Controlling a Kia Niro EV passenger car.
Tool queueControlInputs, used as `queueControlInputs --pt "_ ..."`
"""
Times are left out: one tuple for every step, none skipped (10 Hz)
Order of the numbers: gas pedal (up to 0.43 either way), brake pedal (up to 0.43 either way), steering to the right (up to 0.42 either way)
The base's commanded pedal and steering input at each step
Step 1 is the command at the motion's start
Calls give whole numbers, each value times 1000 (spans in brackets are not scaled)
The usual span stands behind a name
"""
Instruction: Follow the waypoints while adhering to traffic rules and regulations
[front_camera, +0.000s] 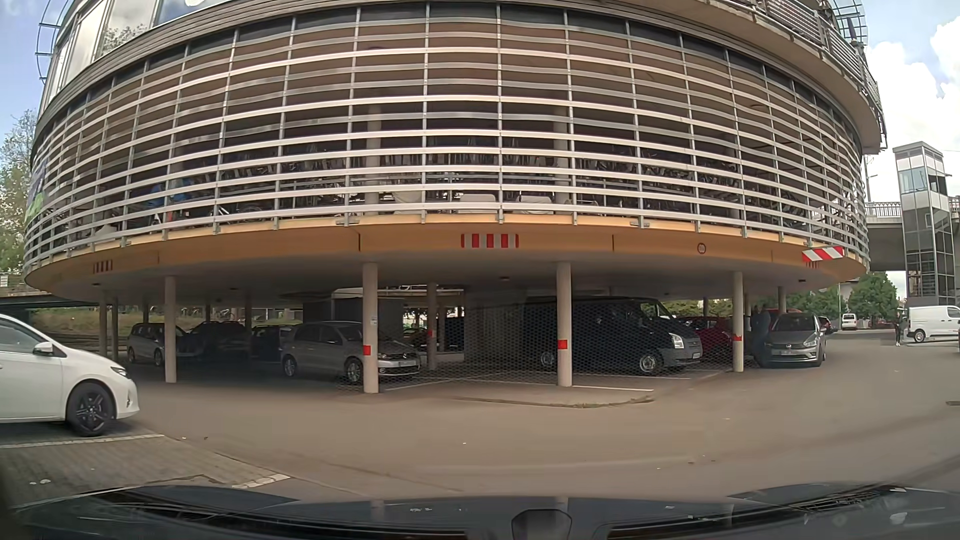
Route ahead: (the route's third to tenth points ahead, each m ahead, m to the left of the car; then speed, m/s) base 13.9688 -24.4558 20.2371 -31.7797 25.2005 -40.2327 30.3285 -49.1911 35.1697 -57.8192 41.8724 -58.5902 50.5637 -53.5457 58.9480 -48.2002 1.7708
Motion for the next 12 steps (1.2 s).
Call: queueControlInputs --pt "20 0 531" --pt "20 0 551" --pt "20 0 566" --pt "20 0 580" --pt "20 0 598" --pt "20 0 611" --pt "20 0 625" --pt "20 0 636" --pt "28 0 640" --pt "28 0 639" --pt "28 0 633" --pt "28 0 621"
